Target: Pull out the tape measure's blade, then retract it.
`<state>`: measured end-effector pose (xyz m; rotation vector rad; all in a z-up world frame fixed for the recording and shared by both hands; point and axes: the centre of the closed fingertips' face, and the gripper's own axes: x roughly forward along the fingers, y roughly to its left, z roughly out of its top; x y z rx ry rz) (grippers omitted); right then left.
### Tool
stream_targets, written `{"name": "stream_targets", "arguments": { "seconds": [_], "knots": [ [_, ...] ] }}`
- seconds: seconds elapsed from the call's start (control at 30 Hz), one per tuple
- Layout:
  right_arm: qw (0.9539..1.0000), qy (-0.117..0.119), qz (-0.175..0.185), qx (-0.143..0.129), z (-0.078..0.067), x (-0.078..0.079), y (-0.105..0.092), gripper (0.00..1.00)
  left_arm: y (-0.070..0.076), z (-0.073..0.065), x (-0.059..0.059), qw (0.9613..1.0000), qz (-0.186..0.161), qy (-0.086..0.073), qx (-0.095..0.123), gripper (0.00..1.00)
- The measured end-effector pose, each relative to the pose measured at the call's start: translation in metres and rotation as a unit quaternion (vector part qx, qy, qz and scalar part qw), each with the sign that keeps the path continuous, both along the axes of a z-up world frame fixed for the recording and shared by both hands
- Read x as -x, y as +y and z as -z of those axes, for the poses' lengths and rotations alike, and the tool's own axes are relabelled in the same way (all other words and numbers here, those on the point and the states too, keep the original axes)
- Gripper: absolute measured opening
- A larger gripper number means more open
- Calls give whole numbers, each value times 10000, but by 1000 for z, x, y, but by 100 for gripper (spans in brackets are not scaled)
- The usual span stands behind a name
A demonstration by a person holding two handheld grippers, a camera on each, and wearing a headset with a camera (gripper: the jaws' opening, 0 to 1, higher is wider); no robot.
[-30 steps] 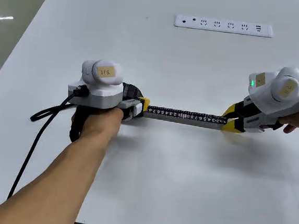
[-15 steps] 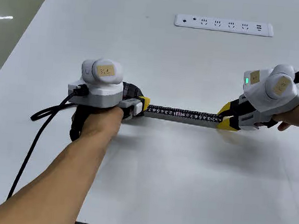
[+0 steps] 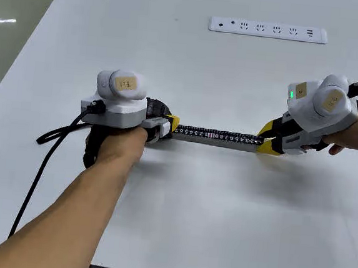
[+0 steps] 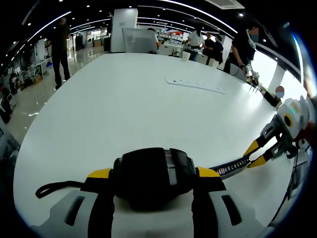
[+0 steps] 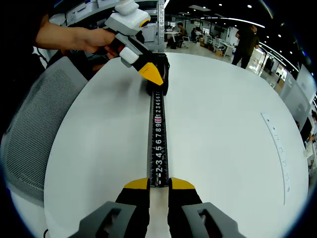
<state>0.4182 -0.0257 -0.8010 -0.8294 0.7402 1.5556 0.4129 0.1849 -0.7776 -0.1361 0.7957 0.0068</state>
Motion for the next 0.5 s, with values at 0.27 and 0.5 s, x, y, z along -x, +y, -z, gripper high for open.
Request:
{"name": "stream_targets", "arguments": {
  "seconds": [0.27, 0.5],
  "knots": [
    [10000, 29, 1, -35, -1, 2, 5, 9, 0, 0, 0, 10000, 5, 0, 4, 58],
    [10000, 39, -9, -64, -1, 3, 11, 9, 0, 0, 0, 10000, -1, 3, 21, 58]
  ]
}}
